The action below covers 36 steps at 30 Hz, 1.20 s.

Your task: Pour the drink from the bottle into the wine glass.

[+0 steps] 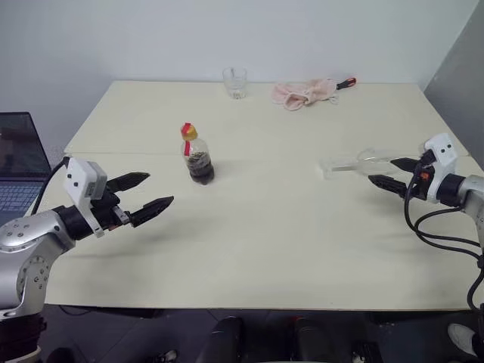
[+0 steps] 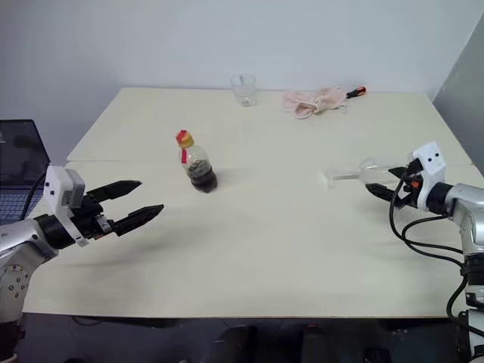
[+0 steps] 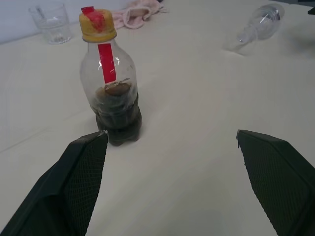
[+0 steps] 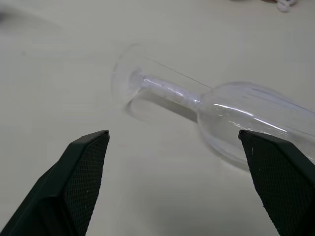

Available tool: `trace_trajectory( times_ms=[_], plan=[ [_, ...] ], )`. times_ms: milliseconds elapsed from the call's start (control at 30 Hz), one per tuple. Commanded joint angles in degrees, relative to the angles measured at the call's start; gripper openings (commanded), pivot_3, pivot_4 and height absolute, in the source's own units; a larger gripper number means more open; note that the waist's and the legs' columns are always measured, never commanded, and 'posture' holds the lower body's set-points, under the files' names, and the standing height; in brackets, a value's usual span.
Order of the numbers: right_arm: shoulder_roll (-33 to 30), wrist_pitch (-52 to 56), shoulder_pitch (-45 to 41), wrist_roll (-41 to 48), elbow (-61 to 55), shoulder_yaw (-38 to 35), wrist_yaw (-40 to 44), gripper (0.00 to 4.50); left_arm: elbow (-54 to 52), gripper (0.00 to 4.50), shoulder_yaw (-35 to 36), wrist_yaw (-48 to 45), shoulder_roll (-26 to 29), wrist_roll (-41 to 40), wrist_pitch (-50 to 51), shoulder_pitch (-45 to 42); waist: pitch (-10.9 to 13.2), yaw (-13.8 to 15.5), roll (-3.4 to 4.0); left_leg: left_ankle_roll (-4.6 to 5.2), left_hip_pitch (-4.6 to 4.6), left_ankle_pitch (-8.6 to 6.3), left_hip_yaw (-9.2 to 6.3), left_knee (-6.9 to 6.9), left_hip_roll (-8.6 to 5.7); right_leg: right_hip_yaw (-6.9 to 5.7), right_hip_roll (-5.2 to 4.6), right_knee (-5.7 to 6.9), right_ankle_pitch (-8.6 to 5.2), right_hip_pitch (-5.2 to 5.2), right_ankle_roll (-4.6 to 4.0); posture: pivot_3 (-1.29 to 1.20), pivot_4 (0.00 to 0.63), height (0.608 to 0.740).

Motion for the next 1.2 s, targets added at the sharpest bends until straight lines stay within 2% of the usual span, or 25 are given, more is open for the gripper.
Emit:
trace_trajectory(
  times_ms=[33, 167, 300, 400, 533, 867, 1200],
  plan=[
    [-2.1, 1.6, -1.5, 1.9, -3.4, -2.1, 1.4, 4.5, 0.7, 4.47, 3.4, 0.6, 1.4, -0.1, -0.6, -1.1, 0.0, 0.0, 0.0, 0.0, 0.0, 0.0, 0.0, 0.0, 0.0, 0.0, 0.0, -0.01, 0.0, 0.0, 0.0, 0.0, 0.15, 0.74],
    [-2.4, 3.3, -1.5, 2.8, -5.3, -1.6, 2.5, 4.5, 3.3, 4.47, 4.1, 2.1, 0.6, 0.7, -1.5, -2.1, 0.0, 0.0, 0.0, 0.0, -0.01, 0.0, -0.02, -0.01, 0.01, -0.03, 0.0, 0.0, 0.0, -0.01, 0.0, 0.0, 0.15, 0.74],
    [-1.8, 5.0, -1.1, 3.1, -9.2, 0.3, 3.5, 4.5, 6.5, 4.47, 0.9, 8.0, -1.9, 6.8, -5.2, -4.6, 0.0, 0.1, 0.0, 0.0, -0.01, 0.0, -0.01, -0.02, 0.0, -0.02, 0.0, -0.01, 0.0, 0.0, 0.0, 0.0, 0.15, 0.74],
    [-0.3, 8.6, -1.6, 5.4, -16.2, 3.2, 5.0, 4.5, 9.5, 4.47, -3.0, 18.2, -8.2, 14.4, -10.4, -9.2, 0.0, 0.4, 0.0, 0.0, -0.01, 0.0, -0.03, -0.01, 0.0, -0.05, 0.0, 0.0, 0.03, 0.0, 0.06, 0.0, 0.15, 0.74],
    [4.1, 12.8, -3.3, 7.7, -24.7, 7.2, 2.9, 4.5, 11.5, 4.47, -7.7, 22.6, -14.4, 18.5, -12.5, -11.8, 0.0, 0.4, -0.04, -0.01, -0.04, 0.0, -0.01, 0.08, -0.01, -0.02, 0.0, -0.02, 0.2, 0.02, 0.26, 0.0, 0.15, 0.74],
    [12.0, 17.2, -7.0, 9.7, -33.6, 13.3, -1.3, 4.5, 22.8, 4.47, -12.9, 20.9, -18.8, 20.9, -16.6, -19.2, 0.1, 0.7, -0.22, -0.14, -0.2, 0.06, -0.13, 0.3, -0.08, -0.1, 0.0, -0.03, 0.36, -0.02, 0.31, 0.0, 0.15, 0.74],
    [15.5, 19.2, -7.1, 10.4, -37.0, 15.9, -3.3, 4.5, 38.5, 4.47, -16.5, 19.4, -22.8, 24.0, -24.2, -30.1, 0.1, 1.0, -0.3, -0.21, -0.27, 0.11, -0.16, 0.42, -0.11, -0.14, 0.01, -0.02, 0.43, -0.02, 0.41, 0.0, 0.15, 0.74]
  ],
)
